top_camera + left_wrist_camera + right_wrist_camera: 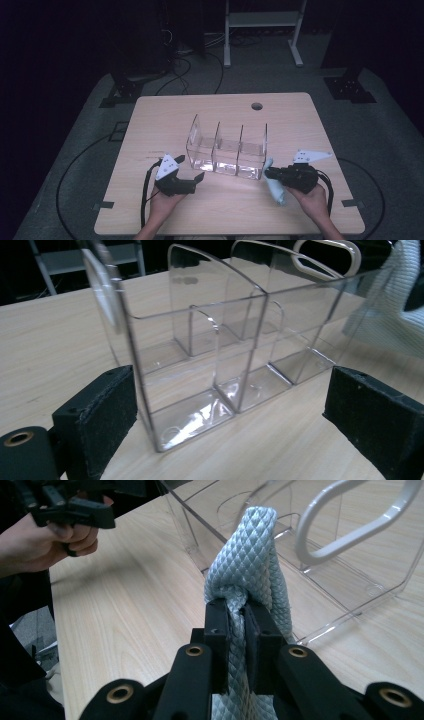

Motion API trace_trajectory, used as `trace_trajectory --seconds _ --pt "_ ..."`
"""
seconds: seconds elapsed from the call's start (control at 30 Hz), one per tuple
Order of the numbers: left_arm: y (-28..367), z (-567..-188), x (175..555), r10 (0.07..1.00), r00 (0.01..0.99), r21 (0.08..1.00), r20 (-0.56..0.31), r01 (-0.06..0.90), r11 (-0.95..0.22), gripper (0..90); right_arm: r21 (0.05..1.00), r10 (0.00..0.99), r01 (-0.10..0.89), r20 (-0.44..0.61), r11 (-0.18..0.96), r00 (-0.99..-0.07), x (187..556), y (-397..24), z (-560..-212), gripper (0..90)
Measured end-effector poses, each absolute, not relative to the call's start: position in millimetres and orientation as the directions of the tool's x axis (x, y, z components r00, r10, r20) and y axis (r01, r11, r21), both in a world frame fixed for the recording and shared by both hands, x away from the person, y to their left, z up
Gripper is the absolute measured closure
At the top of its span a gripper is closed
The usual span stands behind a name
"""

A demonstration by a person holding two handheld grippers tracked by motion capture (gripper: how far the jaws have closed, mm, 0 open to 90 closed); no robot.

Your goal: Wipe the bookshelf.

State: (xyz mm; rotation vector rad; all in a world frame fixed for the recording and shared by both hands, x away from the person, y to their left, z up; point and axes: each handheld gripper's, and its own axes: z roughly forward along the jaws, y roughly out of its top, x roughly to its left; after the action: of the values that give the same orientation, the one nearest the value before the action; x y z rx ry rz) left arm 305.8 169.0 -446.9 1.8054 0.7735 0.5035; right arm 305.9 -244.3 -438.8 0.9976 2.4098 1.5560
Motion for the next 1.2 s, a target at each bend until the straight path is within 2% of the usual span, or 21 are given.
trace_trajectory --seconds 0.27,0.4,0.8,0.87,0.97,1.2 --pt "184.3 -442.1 329.0 0.673 0.739 0.935 -0.009 0.245 -0.256 5.7 0.845 0.567 0.461 0.248 0.270 -0.785 305.3 -238.2 -438.0 81.6" --pt "188.7 -439.3 341.3 0.639 0.769 0.937 -0.029 0.243 -0.250 5.8 0.844 0.568 0.462 0.247 0.271 -0.785 306.1 -237.2 -437.9 81.6" --pt "185.7 -434.4 370.2 0.541 0.840 0.943 -0.039 0.210 -0.258 5.3 0.844 0.574 0.460 0.238 0.277 -0.783 307.5 -232.9 -437.2 81.7" --pt "185.6 -434.3 371.9 0.531 0.847 0.948 -0.039 0.198 -0.248 5.7 0.842 0.572 0.465 0.246 0.274 -0.782 307.5 -232.3 -437.2 81.7" --pt "184.3 -435.2 378.1 0.520 0.851 0.942 -0.075 0.231 -0.242 6.0 0.840 0.573 0.467 0.245 0.277 -0.782 307.5 -231.9 -436.8 81.7" --pt "181.0 -436.7 381.6 0.504 0.860 0.945 -0.073 0.222 -0.241 6.6 0.838 0.575 0.471 0.250 0.274 -0.779 312.0 -234.3 -437.0 81.8"
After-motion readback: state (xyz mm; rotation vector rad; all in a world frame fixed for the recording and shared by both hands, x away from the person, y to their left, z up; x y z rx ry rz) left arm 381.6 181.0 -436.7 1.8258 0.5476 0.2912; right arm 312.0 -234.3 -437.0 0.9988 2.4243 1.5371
